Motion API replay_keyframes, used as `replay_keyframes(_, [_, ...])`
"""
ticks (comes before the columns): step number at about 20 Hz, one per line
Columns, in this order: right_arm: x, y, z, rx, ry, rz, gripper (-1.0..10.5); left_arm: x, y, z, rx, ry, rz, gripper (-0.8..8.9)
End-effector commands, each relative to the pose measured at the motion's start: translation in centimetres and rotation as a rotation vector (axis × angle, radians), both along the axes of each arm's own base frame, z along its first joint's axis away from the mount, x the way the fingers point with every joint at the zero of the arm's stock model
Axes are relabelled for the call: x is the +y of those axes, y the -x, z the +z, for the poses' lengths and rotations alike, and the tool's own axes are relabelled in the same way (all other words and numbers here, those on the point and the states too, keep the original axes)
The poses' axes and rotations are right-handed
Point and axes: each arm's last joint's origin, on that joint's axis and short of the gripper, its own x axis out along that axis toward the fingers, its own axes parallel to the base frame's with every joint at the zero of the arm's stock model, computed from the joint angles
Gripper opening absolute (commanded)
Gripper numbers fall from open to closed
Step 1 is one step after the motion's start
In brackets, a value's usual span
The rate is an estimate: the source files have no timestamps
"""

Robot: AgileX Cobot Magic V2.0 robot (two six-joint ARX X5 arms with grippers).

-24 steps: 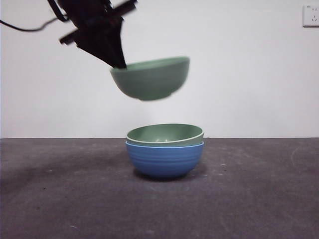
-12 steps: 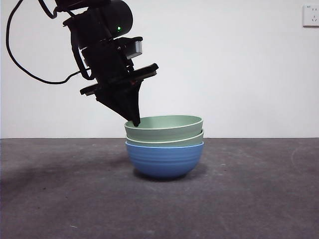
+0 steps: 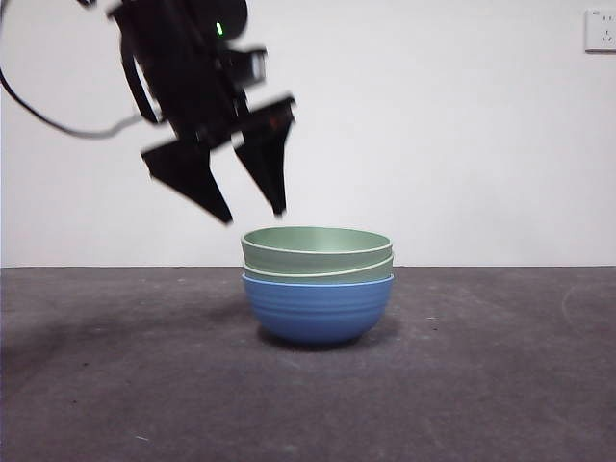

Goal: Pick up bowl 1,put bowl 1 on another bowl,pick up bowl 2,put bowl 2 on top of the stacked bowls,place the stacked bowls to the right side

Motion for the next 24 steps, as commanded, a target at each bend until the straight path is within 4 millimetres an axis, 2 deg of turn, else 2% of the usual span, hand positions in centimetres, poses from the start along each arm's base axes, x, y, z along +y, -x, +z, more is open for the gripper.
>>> replay_keyframes(1, [1.0, -1.7, -0.8, 0.049, 0.019, -0.01, 5.0, 1.1, 1.4, 3.0, -0.058, 0.033, 0.012, 3.77])
replay_keyframes(6, [4.8, -7.9, -4.3, 0.181, 0.097, -0.009, 5.0, 4.3, 7.2, 10.5, -0.227, 0.126, 0.012, 3.77])
replay_keyframes(9, [7.4, -12.3, -8.1, 0.293, 0.128, 0.004, 5.0, 6.6, 11.4, 14.0, -0.319, 0.176, 0.012, 3.77])
replay_keyframes(11, [8.7, -15.2, -11.2, 0.381, 0.13, 0.005, 5.0, 8.1, 14.0, 15.5, -0.364, 0.202, 0.012, 3.77])
replay_keyframes(14, [10.2, -18.7, -16.0, 0.494, 0.14, -0.024, 5.0, 9.8, 17.1, 16.9, -0.412, 0.223, 0.007, 3.77])
replay_keyframes(18, [11.3, -21.4, -21.2, 0.619, 0.138, -0.043, 5.0, 10.9, 19.2, 17.4, -0.425, 0.231, 0.007, 3.77])
replay_keyframes(21, [11.8, -22.3, -23.4, 0.651, 0.154, -0.049, 4.8, 11.1, 19.5, 17.2, -0.402, 0.217, 0.008, 3.77])
replay_keyframes(23, [11.9, -22.5, -24.2, 0.669, 0.16, -0.051, 3.5, 11.1, 19.5, 17.1, -0.394, 0.213, 0.008, 3.77])
replay_keyframes(24, [12.0, -22.6, -24.6, 0.682, 0.152, -0.042, 3.3, 11.1, 19.5, 17.1, -0.394, 0.214, 0.008, 3.77])
